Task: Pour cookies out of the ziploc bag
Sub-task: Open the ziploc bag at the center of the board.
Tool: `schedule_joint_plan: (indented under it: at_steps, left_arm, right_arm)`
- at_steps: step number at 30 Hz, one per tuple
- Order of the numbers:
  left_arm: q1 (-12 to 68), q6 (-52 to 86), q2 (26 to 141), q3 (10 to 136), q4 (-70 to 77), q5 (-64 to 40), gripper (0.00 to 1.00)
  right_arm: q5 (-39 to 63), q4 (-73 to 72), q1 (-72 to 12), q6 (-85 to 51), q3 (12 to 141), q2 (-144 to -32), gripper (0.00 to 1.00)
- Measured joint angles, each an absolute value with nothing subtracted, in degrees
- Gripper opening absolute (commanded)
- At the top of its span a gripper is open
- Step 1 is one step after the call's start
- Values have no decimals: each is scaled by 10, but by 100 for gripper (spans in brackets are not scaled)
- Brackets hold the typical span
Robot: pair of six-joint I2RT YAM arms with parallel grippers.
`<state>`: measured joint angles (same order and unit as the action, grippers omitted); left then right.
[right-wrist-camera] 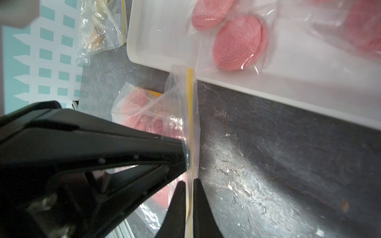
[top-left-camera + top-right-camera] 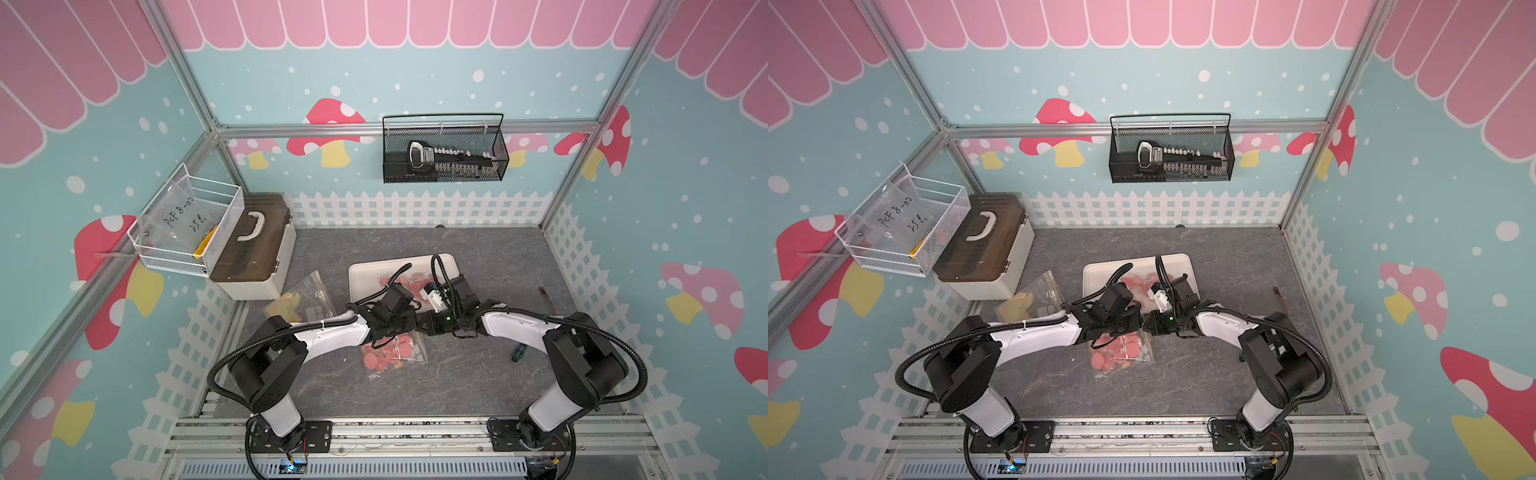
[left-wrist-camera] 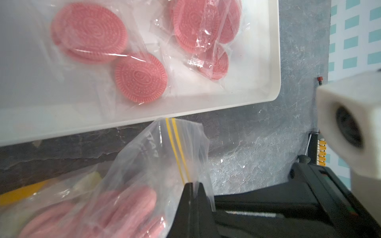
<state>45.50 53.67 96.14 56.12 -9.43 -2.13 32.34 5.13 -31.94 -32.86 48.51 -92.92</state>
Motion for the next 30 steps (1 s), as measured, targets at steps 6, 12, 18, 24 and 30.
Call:
schedule_joint_plan:
  at_steps: [6,12,18,24,30]
  left_arm:
    - [455,532,961,561,-102,-21,0]
    - [455,526,961,561,-105,-19,0]
    - [456,518,950,557,-110,-15,0]
    - [456,512,948,557,-111,-15,0]
    - [457,507,947,557,-111,-15,0]
  right_arm:
    - [316,51,-319,-329,485,-929,7]
    - [314,51,-319,-330,485,-929,2]
    - [315,51,-320,-330,485,-929,0]
    - [314,51,-320,-330,485,-929,0]
    - [315,51,-320,-331,485,-929,0]
